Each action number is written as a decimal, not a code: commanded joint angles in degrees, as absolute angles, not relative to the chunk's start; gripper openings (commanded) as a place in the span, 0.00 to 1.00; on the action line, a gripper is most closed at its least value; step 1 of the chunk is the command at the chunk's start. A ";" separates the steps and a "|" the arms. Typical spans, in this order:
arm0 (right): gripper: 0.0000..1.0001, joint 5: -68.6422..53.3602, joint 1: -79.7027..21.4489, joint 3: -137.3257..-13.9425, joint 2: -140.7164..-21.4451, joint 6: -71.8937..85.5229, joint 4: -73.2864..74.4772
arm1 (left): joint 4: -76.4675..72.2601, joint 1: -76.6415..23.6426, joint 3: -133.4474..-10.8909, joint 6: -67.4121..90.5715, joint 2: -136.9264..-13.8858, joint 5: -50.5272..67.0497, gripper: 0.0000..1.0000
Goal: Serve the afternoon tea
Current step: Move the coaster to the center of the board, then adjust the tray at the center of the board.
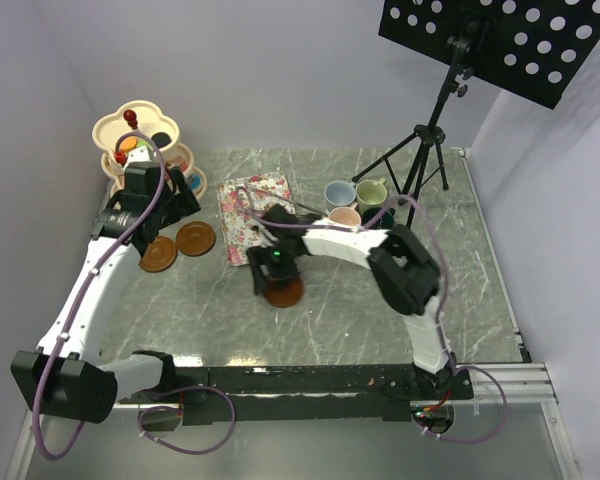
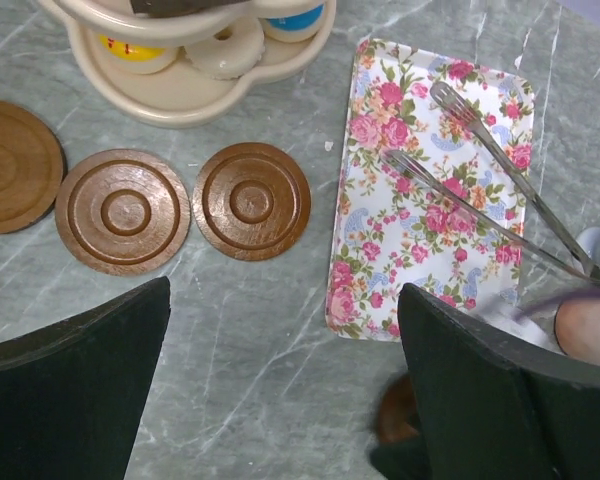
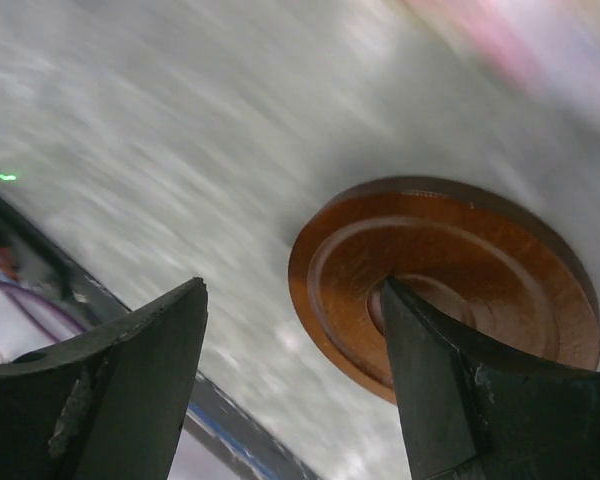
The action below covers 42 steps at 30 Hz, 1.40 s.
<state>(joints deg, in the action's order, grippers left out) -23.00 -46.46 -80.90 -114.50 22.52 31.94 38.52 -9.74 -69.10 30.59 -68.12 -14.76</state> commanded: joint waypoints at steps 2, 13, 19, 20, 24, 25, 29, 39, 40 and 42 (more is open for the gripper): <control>0.77 -29.18 -50.01 -100.86 -124.09 15.05 36.27 | 37.18 -8.88 -67.77 28.39 -63.90 -16.43 0.99; 0.79 -19.61 -43.60 -95.38 -108.84 14.33 35.43 | 22.78 -8.70 -62.39 34.01 -77.32 -6.60 0.82; 0.79 -13.81 -39.91 -87.20 -95.47 16.08 34.01 | 19.16 -10.46 -69.33 31.12 -94.63 -5.36 0.63; 0.79 -13.19 -39.55 -86.49 -94.06 16.26 34.10 | 19.25 -10.81 -70.39 30.77 -97.27 -5.62 0.61; 0.79 -11.17 -38.24 -85.34 -89.83 16.26 35.50 | 19.17 -11.51 -74.00 29.89 -103.70 -6.15 0.55; 0.79 -10.99 -37.80 -85.17 -89.30 16.26 36.03 | 18.55 -11.69 -74.35 29.53 -104.75 -6.24 0.55; 0.79 -10.81 -36.83 -84.11 -87.72 16.26 36.74 | 18.90 -11.87 -77.69 28.39 -109.06 -6.33 0.51; 0.79 -11.60 -34.89 -83.32 -87.01 15.56 37.88 | 19.16 -15.81 -84.02 23.21 -118.38 -7.11 0.41; 0.79 -11.60 -34.81 -83.32 -87.01 15.47 37.97 | 19.07 -16.26 -84.37 22.86 -118.82 -7.47 0.38; 0.79 -11.51 -34.72 -83.06 -86.84 15.38 38.14 | 18.72 -16.96 -85.08 22.15 -119.79 -7.38 0.32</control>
<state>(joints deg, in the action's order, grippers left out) -11.66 -35.22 -83.22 -89.14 15.75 37.89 19.55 -14.81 -82.37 24.67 -117.75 -7.49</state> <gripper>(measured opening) 0.790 0.374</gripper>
